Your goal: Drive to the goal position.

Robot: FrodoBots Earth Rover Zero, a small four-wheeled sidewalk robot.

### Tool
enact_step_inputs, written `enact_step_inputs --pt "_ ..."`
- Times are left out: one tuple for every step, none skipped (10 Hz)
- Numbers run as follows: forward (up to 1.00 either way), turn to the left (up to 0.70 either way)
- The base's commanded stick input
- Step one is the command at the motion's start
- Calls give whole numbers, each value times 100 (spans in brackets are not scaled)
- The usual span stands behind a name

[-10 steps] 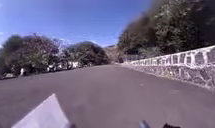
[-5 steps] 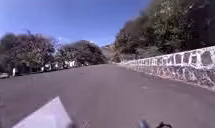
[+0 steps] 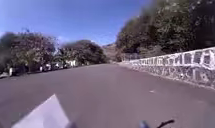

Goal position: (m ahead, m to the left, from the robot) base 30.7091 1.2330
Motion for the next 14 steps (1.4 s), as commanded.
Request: enact_step_inputs --pt "70 0" --pt "70 0" --pt "70 0" --pt "70 0" --pt "70 0" --pt "70 0" --pt "70 -6" --pt "70 -15" --pt "70 -23" --pt "70 -31" --pt "70 -35" --pt "70 -35" --pt "70 -35" --pt "70 -35"
